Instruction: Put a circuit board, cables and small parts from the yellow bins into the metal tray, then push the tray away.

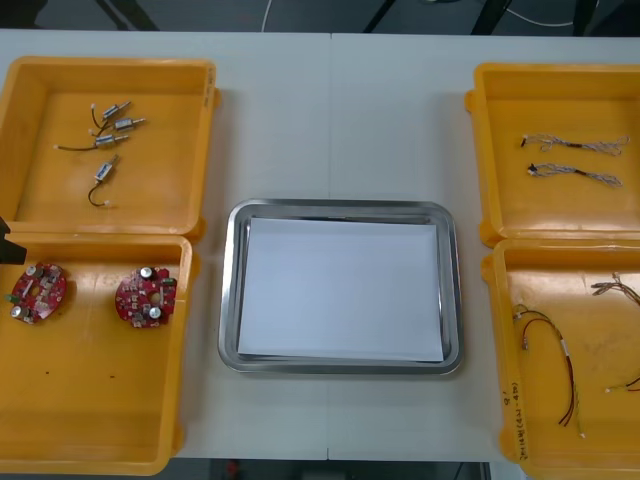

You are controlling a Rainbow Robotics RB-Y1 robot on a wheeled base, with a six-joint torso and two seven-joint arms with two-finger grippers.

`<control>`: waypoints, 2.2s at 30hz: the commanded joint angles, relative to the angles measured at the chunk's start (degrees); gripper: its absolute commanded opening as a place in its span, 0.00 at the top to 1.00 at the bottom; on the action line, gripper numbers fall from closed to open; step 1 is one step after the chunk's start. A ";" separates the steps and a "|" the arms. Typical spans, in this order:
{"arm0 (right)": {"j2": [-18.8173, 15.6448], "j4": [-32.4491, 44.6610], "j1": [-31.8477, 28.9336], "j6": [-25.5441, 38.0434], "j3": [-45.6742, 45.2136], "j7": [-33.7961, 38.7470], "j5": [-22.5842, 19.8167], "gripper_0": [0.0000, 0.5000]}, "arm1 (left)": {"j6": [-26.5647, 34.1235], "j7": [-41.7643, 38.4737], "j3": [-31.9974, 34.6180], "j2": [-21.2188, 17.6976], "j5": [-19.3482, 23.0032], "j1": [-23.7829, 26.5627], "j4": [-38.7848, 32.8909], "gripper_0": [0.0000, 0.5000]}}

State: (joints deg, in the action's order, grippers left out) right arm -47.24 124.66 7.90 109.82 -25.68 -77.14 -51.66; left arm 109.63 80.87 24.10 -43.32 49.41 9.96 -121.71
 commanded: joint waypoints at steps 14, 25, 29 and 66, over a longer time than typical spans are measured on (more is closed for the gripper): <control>-1.45 0.58 -0.25 0.18 0.36 1.20 -0.02 0.00 | 0.37 -4.93 -0.54 -2.64 0.43 1.55 -0.46 0.02; -1.45 0.58 -0.25 0.18 0.36 1.20 -0.02 0.00 | 0.37 -4.93 -0.54 -2.64 0.43 1.55 -0.46 0.02; -1.45 0.58 -0.25 0.18 0.36 1.20 -0.02 0.00 | 0.37 -4.93 -0.54 -2.64 0.43 1.55 -0.46 0.02; -1.45 0.58 -0.25 0.18 0.36 1.20 -0.02 0.00 | 0.37 -4.93 -0.54 -2.64 0.43 1.55 -0.46 0.02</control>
State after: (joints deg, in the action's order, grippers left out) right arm -47.24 124.66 7.90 109.82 -25.68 -77.14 -51.66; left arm 109.63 80.87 24.10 -43.32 49.41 9.96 -121.71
